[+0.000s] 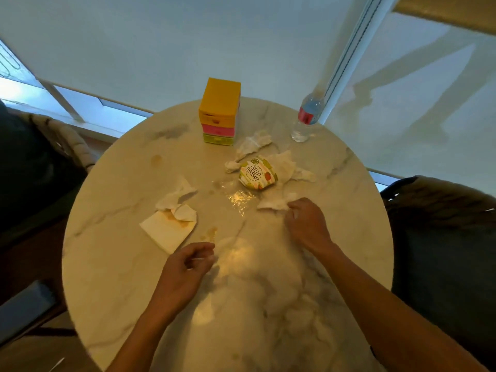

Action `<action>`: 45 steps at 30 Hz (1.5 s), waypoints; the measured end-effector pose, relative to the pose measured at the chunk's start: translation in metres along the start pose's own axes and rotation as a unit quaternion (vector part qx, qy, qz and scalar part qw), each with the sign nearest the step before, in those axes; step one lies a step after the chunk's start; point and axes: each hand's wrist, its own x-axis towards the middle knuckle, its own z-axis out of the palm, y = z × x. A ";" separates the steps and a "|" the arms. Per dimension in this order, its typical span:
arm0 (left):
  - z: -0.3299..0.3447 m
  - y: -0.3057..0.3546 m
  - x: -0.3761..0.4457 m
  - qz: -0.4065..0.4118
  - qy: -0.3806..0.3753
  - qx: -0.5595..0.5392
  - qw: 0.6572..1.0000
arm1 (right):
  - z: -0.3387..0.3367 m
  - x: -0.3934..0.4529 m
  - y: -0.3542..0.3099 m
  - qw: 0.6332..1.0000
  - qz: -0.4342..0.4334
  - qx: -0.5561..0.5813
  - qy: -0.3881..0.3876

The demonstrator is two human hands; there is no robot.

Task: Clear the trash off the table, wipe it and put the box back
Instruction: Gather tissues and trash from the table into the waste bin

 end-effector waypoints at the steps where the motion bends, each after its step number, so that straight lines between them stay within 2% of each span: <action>1: 0.003 0.002 0.002 0.007 -0.008 -0.002 1.000 | 0.002 -0.015 -0.011 0.999 -0.007 0.050 0.003; 3: 0.007 0.005 0.006 0.015 -0.030 -0.019 0.999 | 0.007 -0.043 -0.032 0.988 -0.014 0.151 -0.016; 7: 0.002 0.002 0.013 0.013 -0.052 -0.066 0.996 | 0.021 -0.080 -0.073 0.956 -0.042 0.257 -0.135; 10: -0.011 -0.006 0.010 0.009 -0.012 -0.071 0.997 | 0.027 -0.083 -0.104 0.931 -0.057 0.284 -0.223; 13: -0.027 -0.012 0.009 -0.019 0.072 -0.111 0.991 | 0.037 -0.066 -0.130 0.921 -0.077 0.272 -0.268; 16: -0.041 -0.019 0.009 -0.053 0.136 -0.151 0.978 | 0.057 -0.034 -0.155 0.945 -0.115 0.225 -0.210; 19: -0.054 -0.026 0.006 -0.068 0.162 -0.179 0.968 | 0.085 0.002 -0.177 0.959 -0.169 0.091 -0.209; 22: -0.065 -0.031 -0.001 -0.072 0.180 -0.187 0.963 | 0.112 0.024 -0.192 0.961 -0.153 -0.067 -0.222; 25: -0.074 -0.035 -0.010 -0.084 0.188 -0.187 0.960 | 0.130 0.030 -0.199 0.957 -0.120 -0.093 -0.247; 27: -0.079 -0.040 -0.015 -0.094 0.192 -0.178 0.961 | 0.136 0.028 -0.201 0.967 -0.110 -0.047 -0.227; 32: -0.089 -0.047 -0.017 -0.086 0.176 -0.161 0.967 | 0.122 0.007 -0.193 0.988 -0.061 0.101 -0.096; 36: -0.083 -0.041 -0.021 -0.071 0.117 -0.168 0.976 | 0.094 -0.025 -0.164 0.982 -0.016 0.185 -0.036; 41: -0.057 -0.031 -0.030 -0.044 0.027 -0.091 0.994 | 0.056 -0.082 -0.111 0.964 0.061 0.255 0.038; 45: -0.027 -0.022 -0.040 -0.008 -0.031 -0.071 0.997 | 0.030 -0.138 -0.061 0.952 0.130 0.263 0.087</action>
